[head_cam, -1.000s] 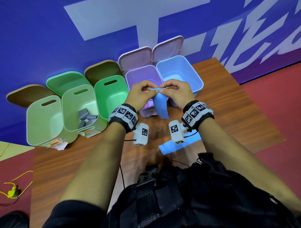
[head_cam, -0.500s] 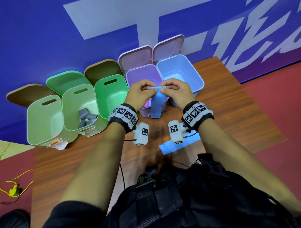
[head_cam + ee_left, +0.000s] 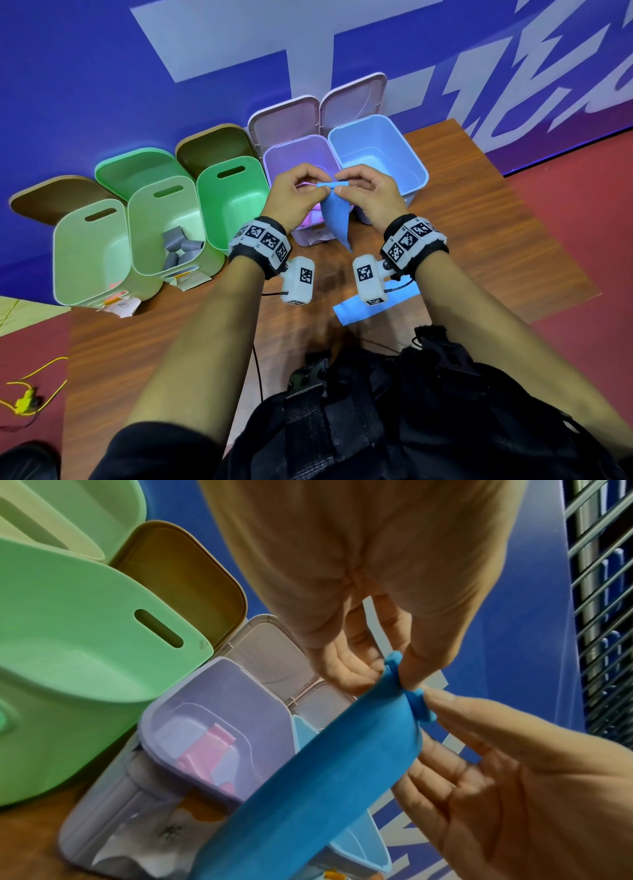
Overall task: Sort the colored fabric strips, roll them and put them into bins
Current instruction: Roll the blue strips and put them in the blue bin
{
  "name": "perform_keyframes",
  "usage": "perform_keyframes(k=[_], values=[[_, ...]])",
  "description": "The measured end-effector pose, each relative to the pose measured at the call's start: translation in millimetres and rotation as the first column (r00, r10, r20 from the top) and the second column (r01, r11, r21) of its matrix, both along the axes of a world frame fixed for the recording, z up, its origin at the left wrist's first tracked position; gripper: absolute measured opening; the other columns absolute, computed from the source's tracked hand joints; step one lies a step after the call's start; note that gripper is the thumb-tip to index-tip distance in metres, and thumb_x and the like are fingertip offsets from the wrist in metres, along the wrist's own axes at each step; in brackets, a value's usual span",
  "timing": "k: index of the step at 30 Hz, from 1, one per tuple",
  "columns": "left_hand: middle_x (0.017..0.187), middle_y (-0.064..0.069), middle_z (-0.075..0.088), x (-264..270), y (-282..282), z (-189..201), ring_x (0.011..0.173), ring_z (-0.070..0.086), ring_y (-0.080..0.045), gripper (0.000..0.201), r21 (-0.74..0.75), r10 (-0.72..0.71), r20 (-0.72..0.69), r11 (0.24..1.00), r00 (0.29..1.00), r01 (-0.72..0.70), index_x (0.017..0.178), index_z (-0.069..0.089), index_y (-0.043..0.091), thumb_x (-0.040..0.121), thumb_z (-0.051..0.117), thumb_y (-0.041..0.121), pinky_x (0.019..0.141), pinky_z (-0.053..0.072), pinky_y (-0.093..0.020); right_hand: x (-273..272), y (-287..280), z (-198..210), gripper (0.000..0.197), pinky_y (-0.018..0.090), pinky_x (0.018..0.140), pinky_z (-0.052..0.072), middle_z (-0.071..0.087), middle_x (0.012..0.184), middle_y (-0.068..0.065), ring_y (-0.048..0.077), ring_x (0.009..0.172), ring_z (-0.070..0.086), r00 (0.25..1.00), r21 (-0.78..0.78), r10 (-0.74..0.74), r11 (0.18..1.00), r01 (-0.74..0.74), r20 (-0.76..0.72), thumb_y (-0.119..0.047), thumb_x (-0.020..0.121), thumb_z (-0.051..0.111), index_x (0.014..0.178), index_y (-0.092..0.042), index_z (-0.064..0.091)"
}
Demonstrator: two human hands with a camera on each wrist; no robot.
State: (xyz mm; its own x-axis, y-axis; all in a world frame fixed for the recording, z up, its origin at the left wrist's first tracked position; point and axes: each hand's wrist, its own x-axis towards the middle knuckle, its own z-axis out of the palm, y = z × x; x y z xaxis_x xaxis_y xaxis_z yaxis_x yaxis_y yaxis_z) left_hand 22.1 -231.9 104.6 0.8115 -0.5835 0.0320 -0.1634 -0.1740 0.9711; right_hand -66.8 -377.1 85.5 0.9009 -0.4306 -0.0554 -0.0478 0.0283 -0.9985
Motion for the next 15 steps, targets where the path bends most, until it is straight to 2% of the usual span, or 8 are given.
perform_keyframes(k=[2, 5, 7, 9, 11, 15], values=[[0.091, -0.002, 0.067, -0.1, 0.6, 0.3, 0.079, 0.063, -0.010, 0.012, 0.002, -0.007, 0.001, 1.000, 1.000, 0.007, 0.092, 0.067, 0.004, 0.083, 0.068, -0.005, 0.074, 0.053, -0.019, 0.6, -0.3, -2.4, 0.015, 0.024, 0.077, 0.050, 0.071, 0.092, 0.006, 0.014, 0.083, 0.064, 1.000, 0.004, 0.011, 1.000, -0.011, -0.003, -0.004, 0.088, 0.069, 0.094, -0.017, 0.069], [0.090, -0.001, 0.066, -0.2, 0.8, -2.7, 0.079, 0.061, -0.010, 0.016, 0.000, -0.007, -0.029, 1.000, 1.000, 0.007, 0.090, 0.066, 0.010, 0.083, 0.068, -0.004, 0.076, 0.053, -0.022, 0.8, -1.0, -1.4, 0.015, 0.019, 0.073, 0.050, 0.070, 0.086, 0.004, 0.008, 0.077, 0.064, 1.000, -0.012, -0.004, 1.000, 0.004, -0.002, 0.001, 0.089, 0.067, 0.092, -0.014, 0.068], [0.085, 0.000, 0.066, -0.8, 1.6, -5.9, 0.081, 0.062, -0.014, 0.012, -0.002, 0.005, -0.060, 1.000, 0.998, -0.006, 0.087, 0.067, 0.014, 0.082, 0.067, 0.003, 0.082, 0.057, -0.031, 1.1, -1.4, -0.9, 0.016, 0.016, 0.072, 0.049, 0.069, 0.083, -0.002, 0.005, 0.075, 0.064, 1.000, -0.018, -0.013, 1.000, 0.013, 0.008, 0.004, 0.088, 0.067, 0.091, -0.012, 0.068], [0.083, -0.004, 0.065, -1.9, 2.6, -7.3, 0.082, 0.062, -0.019, 0.012, -0.005, 0.002, -0.076, 1.000, 0.997, -0.002, 0.086, 0.067, 0.015, 0.084, 0.065, 0.003, 0.087, 0.057, -0.039, 1.5, -1.2, -2.6, 0.019, 0.018, 0.071, 0.049, 0.069, 0.079, -0.004, 0.005, 0.073, 0.064, 1.000, -0.001, -0.010, 1.000, 0.010, 0.010, 0.005, 0.086, 0.067, 0.090, -0.014, 0.068], [0.080, -0.007, 0.063, -3.1, 2.8, -6.3, 0.078, 0.062, -0.017, 0.015, -0.010, 0.002, -0.079, 1.000, 0.997, -0.003, 0.089, 0.066, 0.011, 0.086, 0.065, -0.004, 0.085, 0.056, -0.037, 1.8, -0.9, -5.0, 0.021, 0.021, 0.071, 0.049, 0.069, 0.080, -0.003, 0.007, 0.073, 0.063, 1.000, 0.010, 0.001, 1.000, -0.001, 0.005, 0.003, 0.084, 0.068, 0.089, -0.017, 0.069], [0.084, -0.001, 0.064, -4.2, 2.5, -0.5, 0.072, 0.059, -0.007, 0.018, -0.028, 0.004, -0.035, 1.000, 0.999, -0.005, 0.093, 0.063, 0.003, 0.084, 0.064, -0.012, 0.076, 0.054, -0.020, 2.8, -1.1, -9.2, 0.018, 0.021, 0.073, 0.050, 0.071, 0.089, 0.002, 0.009, 0.079, 0.064, 1.000, 0.042, 0.001, 0.999, -0.001, 0.010, -0.005, 0.083, 0.071, 0.092, -0.021, 0.069]])
